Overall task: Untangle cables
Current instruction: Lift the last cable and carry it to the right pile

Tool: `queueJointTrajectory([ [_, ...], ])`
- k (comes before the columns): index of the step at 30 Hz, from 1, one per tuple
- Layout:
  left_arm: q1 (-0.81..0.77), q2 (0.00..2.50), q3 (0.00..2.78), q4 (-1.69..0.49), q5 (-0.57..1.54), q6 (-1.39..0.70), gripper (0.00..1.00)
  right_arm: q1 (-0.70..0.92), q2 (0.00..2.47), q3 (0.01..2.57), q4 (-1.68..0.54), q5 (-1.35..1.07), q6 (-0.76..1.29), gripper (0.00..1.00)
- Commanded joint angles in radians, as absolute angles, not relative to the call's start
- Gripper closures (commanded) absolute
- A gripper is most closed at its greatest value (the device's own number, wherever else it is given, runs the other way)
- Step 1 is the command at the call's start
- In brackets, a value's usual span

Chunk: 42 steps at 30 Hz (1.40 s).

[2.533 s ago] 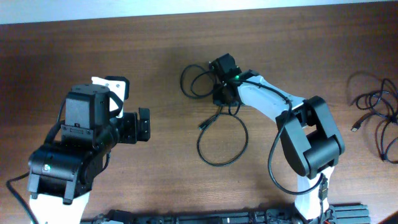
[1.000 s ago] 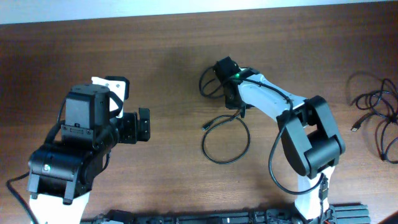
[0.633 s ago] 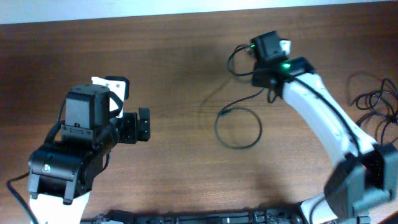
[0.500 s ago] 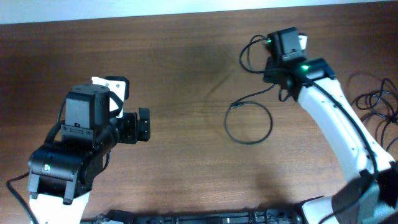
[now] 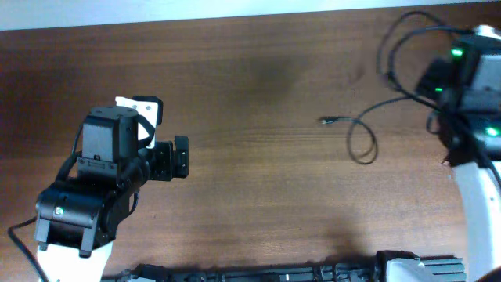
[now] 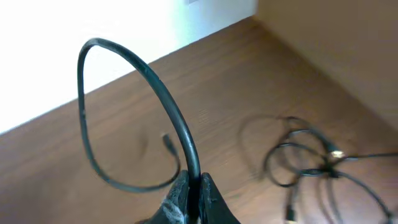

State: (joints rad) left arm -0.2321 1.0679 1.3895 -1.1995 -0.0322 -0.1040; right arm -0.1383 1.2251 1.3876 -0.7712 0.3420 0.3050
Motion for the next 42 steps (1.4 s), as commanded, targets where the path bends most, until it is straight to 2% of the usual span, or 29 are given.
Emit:
queueJointTrajectory([
  [1,-0.226,1.068,1.408,-1.198,-0.021,-0.088,0.01,-0.23,1.179,1.394,-0.758,0.356,0.291,0.96],
  [14,-0.226,1.068,1.408,-1.198,-0.021,-0.088,0.01,-0.452,1.149,1.394,-0.529,0.356,0.292,0.96],
  [23,-0.226,1.068,1.408,-1.198,-0.021,-0.088,0.01,-0.671,1.149,1.394,-0.368,0.356,0.292,0.96],
  [31,-0.226,1.068,1.408,-1.198,-0.021,-0.088,0.01,-0.856,1.156,1.393,-0.355,0.352,0.291,0.96],
  [42,-0.226,1.068,1.408,-1.198,-0.021,-0.088,0.01,-0.867,1.307,1.393,-0.485,0.351,0.285,0.96],
])
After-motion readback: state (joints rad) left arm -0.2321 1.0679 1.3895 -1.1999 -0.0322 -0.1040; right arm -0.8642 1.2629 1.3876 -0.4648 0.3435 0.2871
